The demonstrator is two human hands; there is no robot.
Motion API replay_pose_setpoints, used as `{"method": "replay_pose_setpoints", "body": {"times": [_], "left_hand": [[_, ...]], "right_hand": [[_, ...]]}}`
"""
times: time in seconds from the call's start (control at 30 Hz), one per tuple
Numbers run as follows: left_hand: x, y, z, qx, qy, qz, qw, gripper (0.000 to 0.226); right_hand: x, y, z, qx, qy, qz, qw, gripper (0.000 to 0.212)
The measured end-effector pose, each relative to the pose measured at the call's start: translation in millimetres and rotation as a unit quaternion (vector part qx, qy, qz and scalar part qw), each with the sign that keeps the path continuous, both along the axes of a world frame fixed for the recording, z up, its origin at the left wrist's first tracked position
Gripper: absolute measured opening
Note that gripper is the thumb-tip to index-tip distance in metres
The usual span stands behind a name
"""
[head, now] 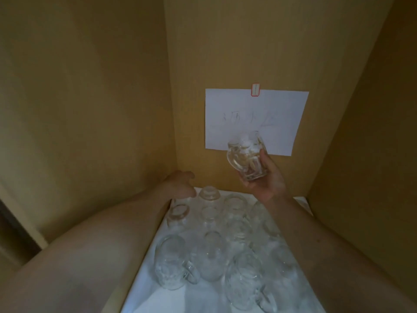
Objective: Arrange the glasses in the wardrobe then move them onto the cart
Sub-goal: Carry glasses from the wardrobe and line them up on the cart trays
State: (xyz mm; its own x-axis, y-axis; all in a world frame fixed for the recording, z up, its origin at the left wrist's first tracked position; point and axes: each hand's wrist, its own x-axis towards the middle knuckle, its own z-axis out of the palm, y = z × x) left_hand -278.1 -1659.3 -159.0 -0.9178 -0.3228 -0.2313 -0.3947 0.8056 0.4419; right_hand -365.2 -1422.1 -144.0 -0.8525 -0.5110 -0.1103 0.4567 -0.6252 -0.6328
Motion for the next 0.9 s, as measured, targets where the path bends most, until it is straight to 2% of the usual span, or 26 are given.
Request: {"method": "replay_pose_setpoints", "body": {"times": [0.1, 0.13, 0.23, 0.3, 0.47, 0.63, 0.83, 0.9], "left_hand": [[-6, 0, -8, -0.020, -0.035, -0.019, 0.999, 0.080], [-8, 1, -10, -0.029, -0.050, -0.028, 0.998, 0.079], [-14, 3, -14, -0.045, -0.079, -0.034, 0.995, 0.085], [-18, 5, -16, -0.054, -0.085, -0.032, 0.994, 0.088], [-22, 9, -25, -0.098, -0.075, -0.037, 0.992, 0.086], [-20, 9, -24, -0.051, -0.047, -0.006, 0.998, 0.079], [-12, 7, -11, -0.070, -0.027, -0.008, 0.997, 0.073], [-13, 8, -2, -0.075, -0.025, -0.011, 0.997, 0.078]], "right_hand": [[-7, -5, -10, 0.031, -0.005, -0.002, 1.000, 0.052], [-8, -6, -12, 0.038, -0.012, -0.005, 0.999, 0.053], [-11, -7, -19, 0.044, -0.037, -0.014, 0.998, 0.072], [-11, -7, -22, 0.037, -0.046, -0.010, 0.998, 0.074], [-11, -6, -22, 0.034, -0.052, 0.008, 0.998, 0.068], [-9, -7, -19, 0.036, -0.050, 0.022, 0.998, 0.064], [-7, -13, -15, 0.037, -0.042, 0.034, 0.998, 0.054], [-5, -16, -15, 0.030, -0.040, 0.036, 0.998, 0.052]]}}
